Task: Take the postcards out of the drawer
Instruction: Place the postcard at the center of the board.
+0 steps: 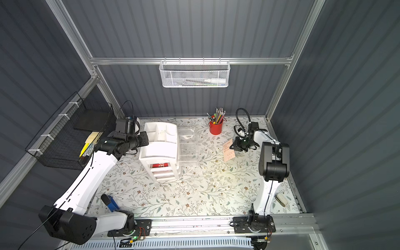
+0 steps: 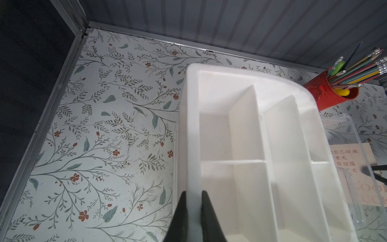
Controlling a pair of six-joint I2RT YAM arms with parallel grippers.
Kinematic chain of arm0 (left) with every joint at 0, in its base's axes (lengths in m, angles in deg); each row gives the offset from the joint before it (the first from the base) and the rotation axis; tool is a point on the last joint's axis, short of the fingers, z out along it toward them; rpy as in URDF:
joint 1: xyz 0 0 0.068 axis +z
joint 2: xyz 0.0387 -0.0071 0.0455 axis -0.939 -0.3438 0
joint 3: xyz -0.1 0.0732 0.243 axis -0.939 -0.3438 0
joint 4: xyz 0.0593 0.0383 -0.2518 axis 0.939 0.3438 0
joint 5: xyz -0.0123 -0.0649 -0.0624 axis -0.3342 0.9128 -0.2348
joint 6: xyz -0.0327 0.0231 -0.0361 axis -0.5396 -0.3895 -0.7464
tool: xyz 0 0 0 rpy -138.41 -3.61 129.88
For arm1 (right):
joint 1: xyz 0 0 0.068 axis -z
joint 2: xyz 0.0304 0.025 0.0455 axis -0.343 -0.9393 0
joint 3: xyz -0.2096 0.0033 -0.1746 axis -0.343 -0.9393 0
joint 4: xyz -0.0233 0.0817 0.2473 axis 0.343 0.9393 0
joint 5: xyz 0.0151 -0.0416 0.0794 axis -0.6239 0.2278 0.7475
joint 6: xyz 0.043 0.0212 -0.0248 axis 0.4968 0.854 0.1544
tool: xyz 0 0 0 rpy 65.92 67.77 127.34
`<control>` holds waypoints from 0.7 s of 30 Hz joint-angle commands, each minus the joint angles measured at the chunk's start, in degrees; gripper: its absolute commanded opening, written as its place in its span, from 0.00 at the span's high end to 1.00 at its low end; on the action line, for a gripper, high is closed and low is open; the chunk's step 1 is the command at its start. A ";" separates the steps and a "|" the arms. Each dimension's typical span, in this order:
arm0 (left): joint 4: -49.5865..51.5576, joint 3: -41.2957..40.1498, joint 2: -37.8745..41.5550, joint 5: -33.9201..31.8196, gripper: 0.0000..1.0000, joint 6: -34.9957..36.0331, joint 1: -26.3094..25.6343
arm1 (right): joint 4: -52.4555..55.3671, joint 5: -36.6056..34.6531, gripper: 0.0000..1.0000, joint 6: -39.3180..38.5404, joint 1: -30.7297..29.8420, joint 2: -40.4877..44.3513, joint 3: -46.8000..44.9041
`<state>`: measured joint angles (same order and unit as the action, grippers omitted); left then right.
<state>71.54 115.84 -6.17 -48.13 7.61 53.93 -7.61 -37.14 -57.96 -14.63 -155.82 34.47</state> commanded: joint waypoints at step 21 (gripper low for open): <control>2.58 -1.35 2.27 0.48 1.00 2.22 -0.29 | 0.21 -3.68 0.76 1.06 1.40 -1.98 -0.20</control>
<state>72.16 115.16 -5.19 -47.96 7.63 53.82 -7.92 -40.09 -56.81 -13.52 -157.05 34.45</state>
